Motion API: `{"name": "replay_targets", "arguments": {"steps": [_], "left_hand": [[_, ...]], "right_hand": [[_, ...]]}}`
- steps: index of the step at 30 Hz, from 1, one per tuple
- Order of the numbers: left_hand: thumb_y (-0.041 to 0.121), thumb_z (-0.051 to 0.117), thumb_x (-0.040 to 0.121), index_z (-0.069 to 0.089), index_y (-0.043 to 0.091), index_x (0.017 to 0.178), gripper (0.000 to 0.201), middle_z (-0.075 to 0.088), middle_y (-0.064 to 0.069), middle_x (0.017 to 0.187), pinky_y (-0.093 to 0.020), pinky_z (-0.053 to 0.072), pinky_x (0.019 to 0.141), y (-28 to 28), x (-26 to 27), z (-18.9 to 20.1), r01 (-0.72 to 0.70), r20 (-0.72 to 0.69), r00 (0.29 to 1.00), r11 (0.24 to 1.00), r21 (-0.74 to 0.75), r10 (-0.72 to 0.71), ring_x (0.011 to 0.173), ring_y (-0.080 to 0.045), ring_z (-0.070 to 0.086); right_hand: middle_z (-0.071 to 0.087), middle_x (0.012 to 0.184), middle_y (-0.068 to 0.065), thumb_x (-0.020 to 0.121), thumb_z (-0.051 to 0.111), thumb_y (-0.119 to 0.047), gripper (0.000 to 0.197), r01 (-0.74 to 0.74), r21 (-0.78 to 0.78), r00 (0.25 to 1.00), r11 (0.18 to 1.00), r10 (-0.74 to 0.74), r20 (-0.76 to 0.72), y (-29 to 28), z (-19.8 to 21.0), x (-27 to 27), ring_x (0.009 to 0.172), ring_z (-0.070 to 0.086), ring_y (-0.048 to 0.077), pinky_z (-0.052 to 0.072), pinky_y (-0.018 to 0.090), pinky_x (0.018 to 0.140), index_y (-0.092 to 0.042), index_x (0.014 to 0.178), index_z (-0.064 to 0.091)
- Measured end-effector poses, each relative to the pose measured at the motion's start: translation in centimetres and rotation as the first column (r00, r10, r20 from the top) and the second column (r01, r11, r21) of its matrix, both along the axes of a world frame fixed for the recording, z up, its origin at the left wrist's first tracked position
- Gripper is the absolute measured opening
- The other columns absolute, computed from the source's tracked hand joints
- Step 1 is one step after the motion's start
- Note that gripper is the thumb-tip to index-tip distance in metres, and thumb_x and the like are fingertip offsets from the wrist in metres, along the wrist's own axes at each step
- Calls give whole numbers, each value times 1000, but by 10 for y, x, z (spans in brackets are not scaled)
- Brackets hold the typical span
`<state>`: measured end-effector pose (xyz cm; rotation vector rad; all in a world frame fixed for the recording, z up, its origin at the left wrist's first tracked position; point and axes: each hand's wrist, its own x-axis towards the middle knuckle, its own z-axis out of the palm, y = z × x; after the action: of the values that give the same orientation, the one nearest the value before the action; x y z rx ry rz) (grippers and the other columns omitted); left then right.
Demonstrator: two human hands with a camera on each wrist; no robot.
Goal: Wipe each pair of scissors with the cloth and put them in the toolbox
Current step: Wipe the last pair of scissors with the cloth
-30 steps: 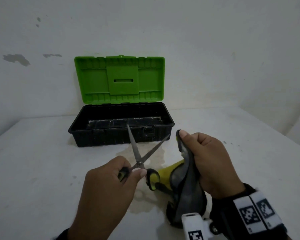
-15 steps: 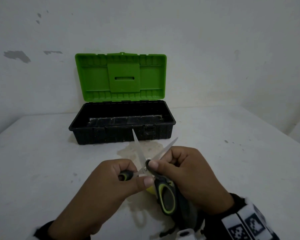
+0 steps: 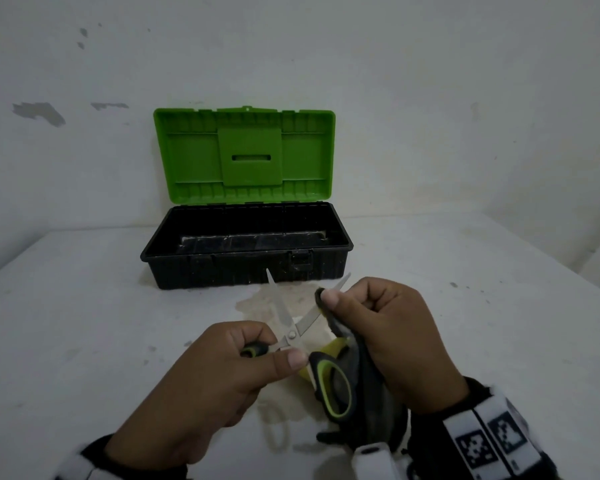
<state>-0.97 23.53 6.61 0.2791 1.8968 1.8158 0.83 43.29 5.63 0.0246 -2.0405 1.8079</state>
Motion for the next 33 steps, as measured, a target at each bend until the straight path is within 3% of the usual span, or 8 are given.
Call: {"name": "replay_targets", "arguments": {"steps": [4,9,14,20,24,29,33], "left_hand": [[30,83,59,63,19,58,22,26,-1,45,-17,14,40,-3,-1,2,16,4,1000,1000,-19,-16,39,-11,14],[29,81,60,59,19,58,25,24,-1,46,-16,12,42,-1,-2,1,17,31,999,1000,-5,-17,40,-10,12],[24,81,62,59,13,65,26,23,-1,47,-16,10,42,-3,-4,0,46,87,995,999,19,-47,39,-10,12],[24,80,61,53,15,63,29,22,0,49,-16,7,43,0,-6,-1,56,132,989,995,78,-66,39,-8,11],[22,80,63,55,15,62,26,24,0,47,-17,7,43,-2,-8,2,85,122,988,992,88,-95,37,-9,12],[26,81,65,54,14,63,30,22,0,47,-18,8,43,1,-7,-1,74,68,995,995,61,-78,40,-9,10],[28,83,59,58,14,62,29,26,-1,45,-17,12,42,3,-8,2,-2,-7,1000,1000,20,2,38,-11,13]], "right_hand": [[66,56,9,71,80,-41,32,-65,41,997,997,64,43,-5,0,6,52,56,16,46,27,51,-14,59,68],[59,52,2,76,80,-35,34,44,-6,999,999,-44,-14,7,4,-5,49,51,11,44,21,52,-18,53,61],[61,52,-1,72,81,-37,29,-60,26,998,998,59,25,-5,-1,4,49,53,11,43,23,49,-18,56,65],[59,50,0,78,79,-26,33,13,-50,999,999,-15,-48,3,6,0,46,52,8,44,17,49,-11,55,61],[61,51,4,70,81,-34,35,-45,-38,999,998,44,-21,-5,5,8,48,52,12,44,22,48,-7,57,63],[60,56,20,74,79,-39,40,87,-1,995,996,-87,-52,17,9,-10,52,53,16,45,29,55,-9,55,61],[54,52,5,75,80,-51,47,119,-43,993,992,-119,-11,36,11,-19,51,48,16,40,30,54,-13,54,60]]}}
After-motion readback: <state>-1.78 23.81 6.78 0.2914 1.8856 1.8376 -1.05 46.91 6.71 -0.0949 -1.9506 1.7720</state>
